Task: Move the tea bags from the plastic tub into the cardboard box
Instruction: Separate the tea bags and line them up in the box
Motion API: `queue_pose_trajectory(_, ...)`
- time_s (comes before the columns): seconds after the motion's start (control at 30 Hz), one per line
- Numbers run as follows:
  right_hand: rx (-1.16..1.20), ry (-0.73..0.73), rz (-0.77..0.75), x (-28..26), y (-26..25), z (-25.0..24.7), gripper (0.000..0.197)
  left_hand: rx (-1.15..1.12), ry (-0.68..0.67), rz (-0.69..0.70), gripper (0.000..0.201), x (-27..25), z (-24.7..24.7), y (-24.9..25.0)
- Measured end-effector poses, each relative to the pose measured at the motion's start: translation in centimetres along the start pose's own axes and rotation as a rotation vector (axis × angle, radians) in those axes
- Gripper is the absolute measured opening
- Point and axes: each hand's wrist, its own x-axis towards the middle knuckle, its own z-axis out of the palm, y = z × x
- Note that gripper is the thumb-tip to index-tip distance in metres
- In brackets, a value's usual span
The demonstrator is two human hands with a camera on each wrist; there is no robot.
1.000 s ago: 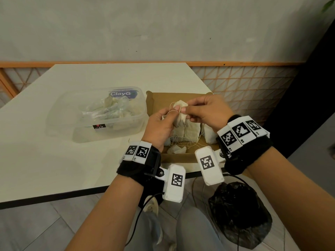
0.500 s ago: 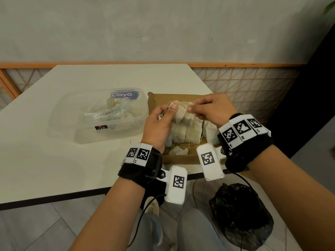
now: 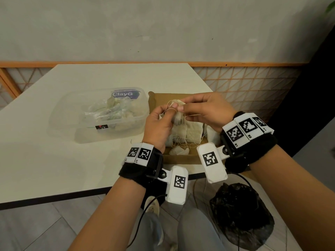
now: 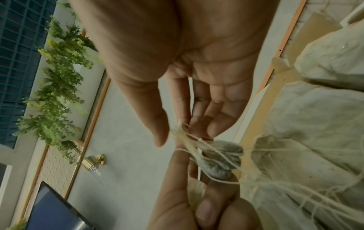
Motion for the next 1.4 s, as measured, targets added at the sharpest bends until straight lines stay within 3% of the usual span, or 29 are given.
queue_pose_trajectory(0.1,-0.113,0.053,-0.041,0.0,0.1,0.4,0.022,0.008,0.006,0.011,0.014,0.1,0.0,-0.1)
queue_pose_trajectory(0.2,-0.188,0.098,-0.078,0.3,0.0,0.5,0.010,0.033,0.023,0.022,0.006,0.3,-0.1,-0.4)
queue_pose_trajectory(0.33,-0.174,0.114,-0.046,0.9,-0.9,-0.6,0.012,0.098,-0.090,-0.046,0.016,0.3,0.0,-0.5)
queue_pose_trajectory(0.47,-0.444,0.034,-0.055,1.0,-1.5,-1.3,0.011,0.169,-0.166,-0.058,0.010,0.1,0.0,-0.7)
queue_pose_trajectory(0.6,-0.735,-0.007,-0.040,1.0,-2.5,-2.8,0.009,0.144,-0.098,-0.113,0.007,0.1,0.0,-0.4)
queue_pose_trajectory(0.77,-1.028,-0.130,0.098,-0.6,-3.4,-5.8,0.011,0.073,-0.006,-0.172,0.013,0.3,-0.1,-0.2)
queue_pose_trajectory(0.93,-1.140,-0.290,0.236,-1.6,-1.6,-6.6,0.013,0.032,-0.002,-0.182,0.015,0.4,-0.1,-0.2)
queue_pose_trajectory(1.1,-1.302,-0.211,0.204,-0.2,1.5,-6.6,0.016,0.031,0.012,-0.195,0.014,0.5,-0.1,-0.3)
queue_pose_trajectory(1.4,-1.368,-0.093,0.044,0.2,1.3,-6.6,0.027,0.052,0.010,-0.203,0.013,0.7,-0.3,-0.6)
